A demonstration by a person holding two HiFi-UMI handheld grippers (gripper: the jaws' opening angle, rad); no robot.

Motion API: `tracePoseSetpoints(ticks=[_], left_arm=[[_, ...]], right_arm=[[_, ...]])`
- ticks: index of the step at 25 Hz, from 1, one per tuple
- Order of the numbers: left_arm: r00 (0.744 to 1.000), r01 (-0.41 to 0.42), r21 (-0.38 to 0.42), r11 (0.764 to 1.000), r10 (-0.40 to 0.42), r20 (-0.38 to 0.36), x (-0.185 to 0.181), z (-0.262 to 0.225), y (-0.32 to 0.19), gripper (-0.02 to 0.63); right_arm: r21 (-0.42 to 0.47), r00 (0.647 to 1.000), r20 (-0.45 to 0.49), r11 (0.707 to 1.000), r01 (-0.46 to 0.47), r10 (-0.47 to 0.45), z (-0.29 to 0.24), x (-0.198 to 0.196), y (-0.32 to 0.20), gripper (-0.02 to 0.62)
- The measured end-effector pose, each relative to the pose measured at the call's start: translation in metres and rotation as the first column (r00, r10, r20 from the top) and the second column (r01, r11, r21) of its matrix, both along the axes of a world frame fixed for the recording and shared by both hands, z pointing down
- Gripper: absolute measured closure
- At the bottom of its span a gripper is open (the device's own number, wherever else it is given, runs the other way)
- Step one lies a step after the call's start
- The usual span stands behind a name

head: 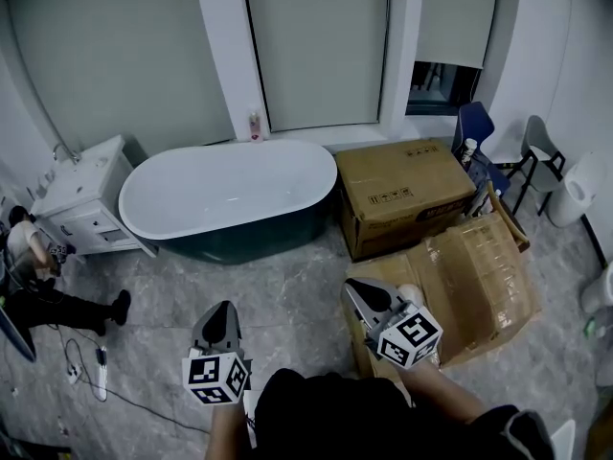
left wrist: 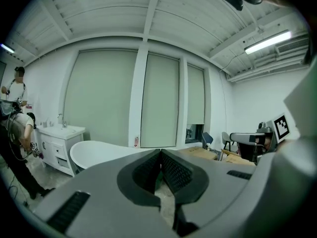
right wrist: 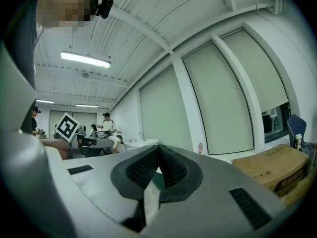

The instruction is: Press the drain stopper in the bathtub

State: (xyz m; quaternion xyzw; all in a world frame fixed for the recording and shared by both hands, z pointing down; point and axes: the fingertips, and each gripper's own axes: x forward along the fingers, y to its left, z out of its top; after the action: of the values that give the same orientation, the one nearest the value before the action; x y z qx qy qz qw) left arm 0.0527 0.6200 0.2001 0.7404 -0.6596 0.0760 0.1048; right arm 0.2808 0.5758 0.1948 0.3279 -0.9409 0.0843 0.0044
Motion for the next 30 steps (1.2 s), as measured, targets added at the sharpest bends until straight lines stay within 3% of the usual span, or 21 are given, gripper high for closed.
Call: tracePoseSetpoints(ticks=[6, 14, 22, 30], left_arm=[[1.0, -0.002, -0.012, 1.0, 0.002, -0.009, -0.01, 0.006, -0.025, 0.594], [0.998, -0.032, -0.032, 0.999, 0.031, -0.048, -0.057, 0.027, -0.099, 0.594], [0.997, -0.04, -0.047, 0.998, 0.036, -0.07, -0.144, 0.038, -0.19, 0.594], [0.995, -0.061, -0.055, 0.997, 0.056, -0.085, -0.21, 0.045, -0.242, 0.594]], right_arm=[[-0.04, 1.0, -0.003, 0.999, -0.023, 0.023, 0.009, -0.006, -0.024, 0.581], [-0.051, 0.998, -0.053, 0.998, -0.029, 0.026, 0.024, -0.058, -0.089, 0.581], [-0.067, 0.997, -0.072, 0.998, 0.017, -0.022, 0.024, -0.162, -0.169, 0.581], [-0.104, 0.994, -0.108, 0.995, 0.006, -0.018, 0.034, -0.23, -0.219, 0.581]])
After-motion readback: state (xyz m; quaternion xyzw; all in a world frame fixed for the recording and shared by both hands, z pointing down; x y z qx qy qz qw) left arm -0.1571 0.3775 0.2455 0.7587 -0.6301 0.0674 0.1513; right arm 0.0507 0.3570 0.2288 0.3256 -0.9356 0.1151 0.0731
